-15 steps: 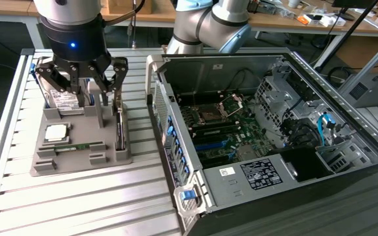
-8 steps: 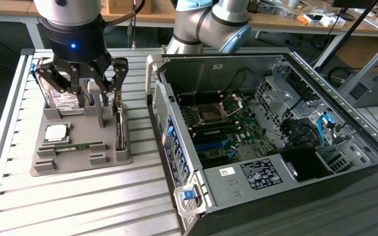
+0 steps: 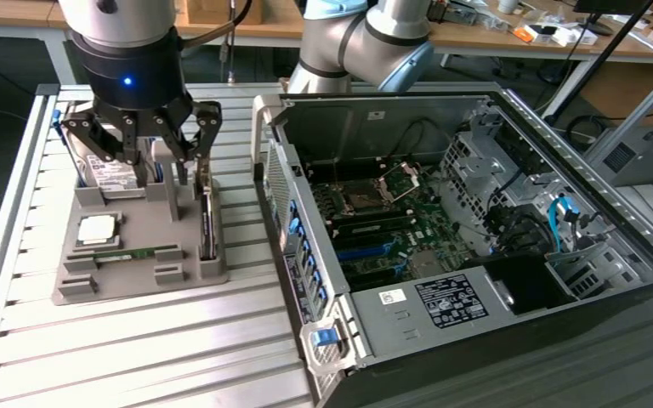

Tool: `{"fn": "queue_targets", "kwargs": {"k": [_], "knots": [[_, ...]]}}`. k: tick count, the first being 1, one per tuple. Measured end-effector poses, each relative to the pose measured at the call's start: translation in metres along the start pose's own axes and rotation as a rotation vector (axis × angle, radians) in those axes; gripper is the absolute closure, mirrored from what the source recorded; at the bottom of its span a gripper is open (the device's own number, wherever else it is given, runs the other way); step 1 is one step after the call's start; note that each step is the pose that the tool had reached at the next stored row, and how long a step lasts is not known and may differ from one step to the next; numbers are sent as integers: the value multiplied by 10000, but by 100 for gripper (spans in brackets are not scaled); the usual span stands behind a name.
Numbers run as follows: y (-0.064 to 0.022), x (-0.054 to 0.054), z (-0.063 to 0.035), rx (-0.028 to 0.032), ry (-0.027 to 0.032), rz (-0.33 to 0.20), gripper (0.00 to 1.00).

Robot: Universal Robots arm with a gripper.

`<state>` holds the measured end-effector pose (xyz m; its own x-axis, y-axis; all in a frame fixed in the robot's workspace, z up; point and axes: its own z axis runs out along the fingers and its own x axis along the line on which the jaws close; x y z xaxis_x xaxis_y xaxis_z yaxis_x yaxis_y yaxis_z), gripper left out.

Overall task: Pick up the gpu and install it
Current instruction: 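Pick up the gpu and move the gpu toward the slot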

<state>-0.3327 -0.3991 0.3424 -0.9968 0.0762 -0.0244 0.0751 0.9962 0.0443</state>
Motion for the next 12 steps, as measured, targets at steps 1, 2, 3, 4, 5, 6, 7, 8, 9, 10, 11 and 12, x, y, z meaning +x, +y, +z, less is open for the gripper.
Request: {"fn": "queue_targets", "kwargs": {"k": [1, 2, 3, 4, 5, 6, 7, 8, 9, 10, 11, 12], "knots": [[0, 0, 2, 0, -1, 0, 52], [0, -1, 5, 0, -1, 0, 52], [0, -1, 9, -1, 0, 0, 52], [0, -1, 11, -1, 0, 0, 52], [-1, -2, 14, -1, 0, 0, 52], [-1, -2, 16, 0, -1, 0, 52], [-1, -2, 18, 0, -1, 0, 52], [-1, -2, 21, 0, 0, 0, 52], [-1, -2, 23, 0, -1, 0, 52], [-1, -2, 26, 0, -1, 0, 52], [-1, -3, 28, 0, -1, 0, 52], [-1, -3, 30, 0, 0, 0, 52]]}}
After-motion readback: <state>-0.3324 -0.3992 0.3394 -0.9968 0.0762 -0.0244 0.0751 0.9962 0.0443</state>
